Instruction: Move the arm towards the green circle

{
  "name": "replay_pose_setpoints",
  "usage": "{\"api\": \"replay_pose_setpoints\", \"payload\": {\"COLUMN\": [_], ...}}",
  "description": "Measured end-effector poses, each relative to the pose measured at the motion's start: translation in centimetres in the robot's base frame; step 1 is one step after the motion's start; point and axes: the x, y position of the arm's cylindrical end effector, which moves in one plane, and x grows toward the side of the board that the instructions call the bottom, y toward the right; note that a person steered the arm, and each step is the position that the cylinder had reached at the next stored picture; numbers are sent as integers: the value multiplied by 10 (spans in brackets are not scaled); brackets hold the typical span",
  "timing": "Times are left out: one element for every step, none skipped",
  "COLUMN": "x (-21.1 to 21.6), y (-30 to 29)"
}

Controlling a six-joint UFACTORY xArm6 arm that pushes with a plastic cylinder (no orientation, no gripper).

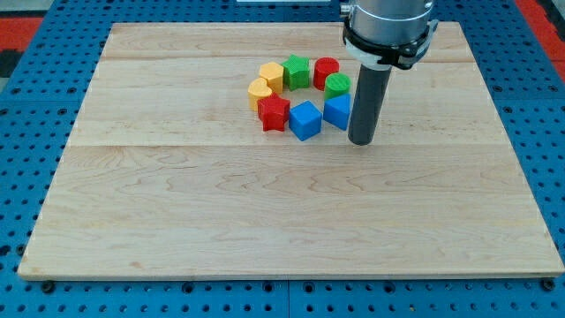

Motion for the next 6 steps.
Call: {"api": "replay_pose_setpoints", "payload": {"x": [0,0,-40,-97,-142,-151], "y": [6,25,26,26,26,-9]}}
